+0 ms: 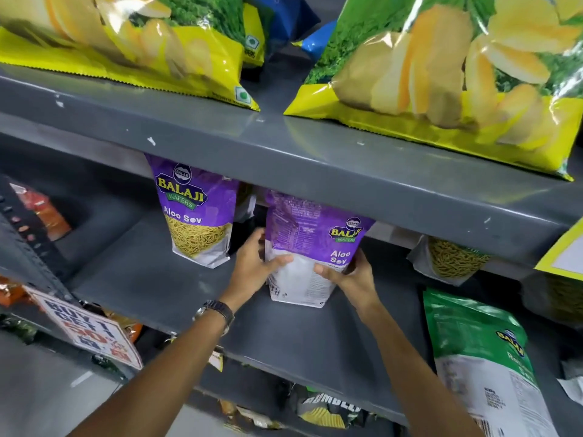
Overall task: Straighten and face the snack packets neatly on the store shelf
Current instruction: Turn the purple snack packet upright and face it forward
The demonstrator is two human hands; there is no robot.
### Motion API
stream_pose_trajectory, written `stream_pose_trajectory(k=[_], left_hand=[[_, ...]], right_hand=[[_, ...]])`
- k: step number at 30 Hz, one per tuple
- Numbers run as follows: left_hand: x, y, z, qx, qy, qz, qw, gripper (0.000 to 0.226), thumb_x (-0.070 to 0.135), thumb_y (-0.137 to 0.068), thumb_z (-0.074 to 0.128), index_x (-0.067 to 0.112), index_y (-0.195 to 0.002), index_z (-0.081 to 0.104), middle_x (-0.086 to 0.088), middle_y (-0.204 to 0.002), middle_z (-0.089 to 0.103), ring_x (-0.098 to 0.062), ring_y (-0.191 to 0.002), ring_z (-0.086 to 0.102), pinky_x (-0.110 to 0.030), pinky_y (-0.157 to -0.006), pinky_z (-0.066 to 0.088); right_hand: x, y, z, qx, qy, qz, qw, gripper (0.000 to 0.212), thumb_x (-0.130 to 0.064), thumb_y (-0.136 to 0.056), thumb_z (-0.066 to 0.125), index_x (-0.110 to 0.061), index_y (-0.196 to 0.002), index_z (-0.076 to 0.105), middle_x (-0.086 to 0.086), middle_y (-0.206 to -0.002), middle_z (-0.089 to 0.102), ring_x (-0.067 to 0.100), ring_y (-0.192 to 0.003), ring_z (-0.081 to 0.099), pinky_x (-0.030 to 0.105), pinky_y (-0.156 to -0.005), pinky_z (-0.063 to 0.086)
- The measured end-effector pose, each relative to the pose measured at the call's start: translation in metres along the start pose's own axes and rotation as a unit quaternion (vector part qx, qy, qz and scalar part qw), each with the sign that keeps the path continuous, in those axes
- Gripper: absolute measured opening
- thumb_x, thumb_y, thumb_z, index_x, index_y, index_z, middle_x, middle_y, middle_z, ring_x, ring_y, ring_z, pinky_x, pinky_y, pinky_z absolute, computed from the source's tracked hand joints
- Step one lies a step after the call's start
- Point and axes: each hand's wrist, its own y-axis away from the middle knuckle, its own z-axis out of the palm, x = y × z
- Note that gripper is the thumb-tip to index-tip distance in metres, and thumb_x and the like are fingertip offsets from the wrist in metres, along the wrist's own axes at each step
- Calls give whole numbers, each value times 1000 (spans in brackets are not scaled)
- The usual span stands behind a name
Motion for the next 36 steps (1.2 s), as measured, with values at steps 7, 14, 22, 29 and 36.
stream_pose_trajectory(k=[7,14,22,29,36], left_hand=[[5,37,21,131,2,43,990,75,41,-61,77,27,-126,40,6,-120,51,0,-106,55,-16,-87,45],[14,102,103,139,-67,7,988,99,45,-61,78,12,-139,27,-3,-126,40,-22,-122,42,-28,-104,33],[15,84,105,104,-37,8,994,118,30,-53,88,13,-145,17,-10,-148,30,-20,-137,28,-30,-113,26],[9,59,74,51,-13,-3,999,81,36,-56,84,47,-123,39,21,-118,57,0,-112,55,-23,-90,49],[-4,45,53,0,-26,-32,999,89,30,-50,89,24,-112,26,0,-123,47,-17,-111,55,-21,-85,49]], right_hand=[[-48,-3,-38,-9,-113,-63,992,36,16,-76,61,-19,-82,55,-19,-64,71,-8,-66,64,9,-64,49],[-57,4,-28,43,-45,-106,992,36,12,-67,74,-19,-74,57,-12,-58,68,-5,-57,62,13,-58,51],[-53,38,-11,84,60,-143,984,36,-21,-58,87,-22,-85,63,-1,-81,72,17,-75,70,37,-71,59],[-64,48,2,-46,22,-141,989,34,-6,-61,83,-17,-82,59,-1,-79,65,1,-65,63,15,-61,52],[-61,31,0,115,51,-148,981,66,-33,-50,90,-20,-102,51,-5,-101,59,3,-91,57,23,-81,47]])
